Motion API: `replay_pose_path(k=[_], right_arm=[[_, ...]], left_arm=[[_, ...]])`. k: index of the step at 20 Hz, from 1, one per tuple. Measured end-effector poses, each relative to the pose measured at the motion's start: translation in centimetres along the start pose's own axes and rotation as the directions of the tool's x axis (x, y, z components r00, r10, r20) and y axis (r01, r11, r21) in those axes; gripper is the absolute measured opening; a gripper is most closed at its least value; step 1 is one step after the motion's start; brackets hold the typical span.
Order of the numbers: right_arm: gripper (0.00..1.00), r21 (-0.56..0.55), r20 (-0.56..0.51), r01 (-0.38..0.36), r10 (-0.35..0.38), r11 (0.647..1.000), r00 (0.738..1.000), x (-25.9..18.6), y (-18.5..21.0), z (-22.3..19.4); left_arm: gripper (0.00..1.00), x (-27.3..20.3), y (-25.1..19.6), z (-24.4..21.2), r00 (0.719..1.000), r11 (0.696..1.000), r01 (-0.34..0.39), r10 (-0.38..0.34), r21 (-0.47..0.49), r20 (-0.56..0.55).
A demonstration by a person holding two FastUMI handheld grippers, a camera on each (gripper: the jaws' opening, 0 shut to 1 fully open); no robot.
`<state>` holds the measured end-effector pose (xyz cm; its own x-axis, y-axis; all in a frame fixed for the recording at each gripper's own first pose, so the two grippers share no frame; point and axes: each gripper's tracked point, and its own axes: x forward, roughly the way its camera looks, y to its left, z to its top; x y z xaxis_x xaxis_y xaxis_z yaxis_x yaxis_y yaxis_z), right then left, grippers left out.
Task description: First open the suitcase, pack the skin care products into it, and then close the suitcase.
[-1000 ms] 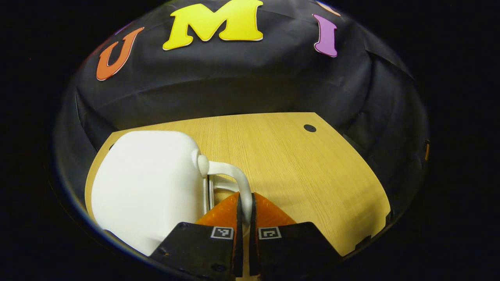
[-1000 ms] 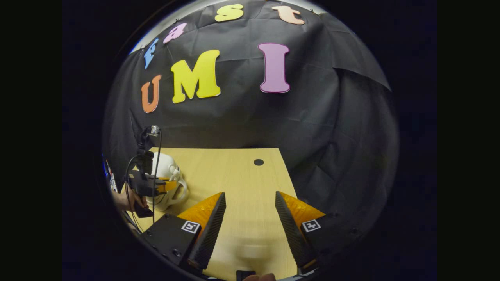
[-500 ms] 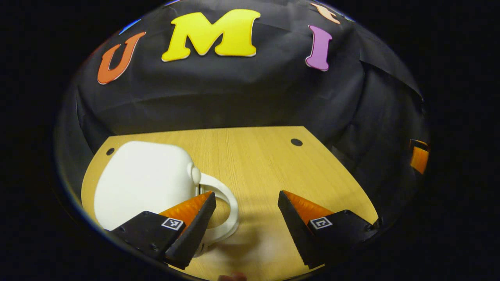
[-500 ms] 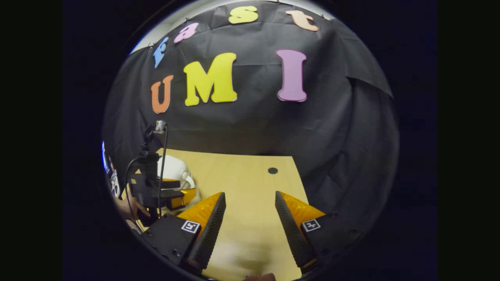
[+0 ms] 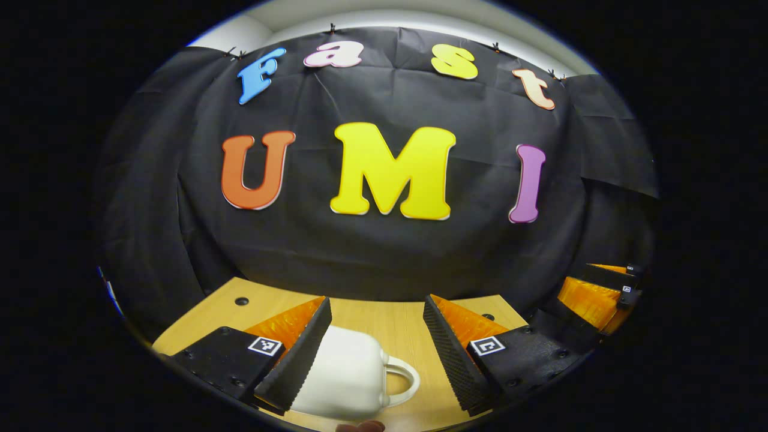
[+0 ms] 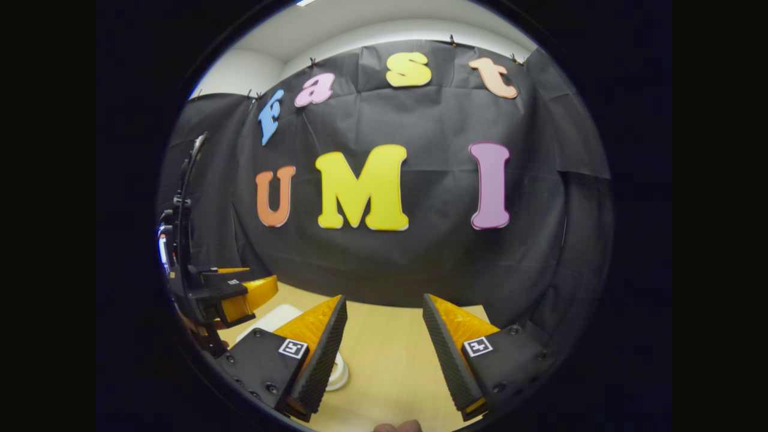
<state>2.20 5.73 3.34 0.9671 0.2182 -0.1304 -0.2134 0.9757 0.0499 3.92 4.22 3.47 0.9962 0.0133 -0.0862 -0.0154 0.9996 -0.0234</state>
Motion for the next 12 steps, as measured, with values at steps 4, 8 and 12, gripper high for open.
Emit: replay_pose_path(k=[4,8,12], right_arm=[[0.76,0.010,0.056,0.050,-0.050,0.999,0.997,0.5,1.6,1.7],[0.77,0.007,0.085,0.106,-0.106,0.994,0.991,0.4,1.4,2.1],[0.77,0.036,0.102,0.162,-0.165,0.986,0.981,0.3,0.9,2.3]], left_arm=[[0.98,-2.4,1.9,3.7,0.990,0.997,-0.054,0.046,0.056,0.134],[0.98,-3.1,2.0,3.5,0.987,0.996,-0.071,0.062,0.055,0.150],[0.98,-3.4,2.0,3.2,0.988,0.996,-0.065,0.056,0.062,0.147]])
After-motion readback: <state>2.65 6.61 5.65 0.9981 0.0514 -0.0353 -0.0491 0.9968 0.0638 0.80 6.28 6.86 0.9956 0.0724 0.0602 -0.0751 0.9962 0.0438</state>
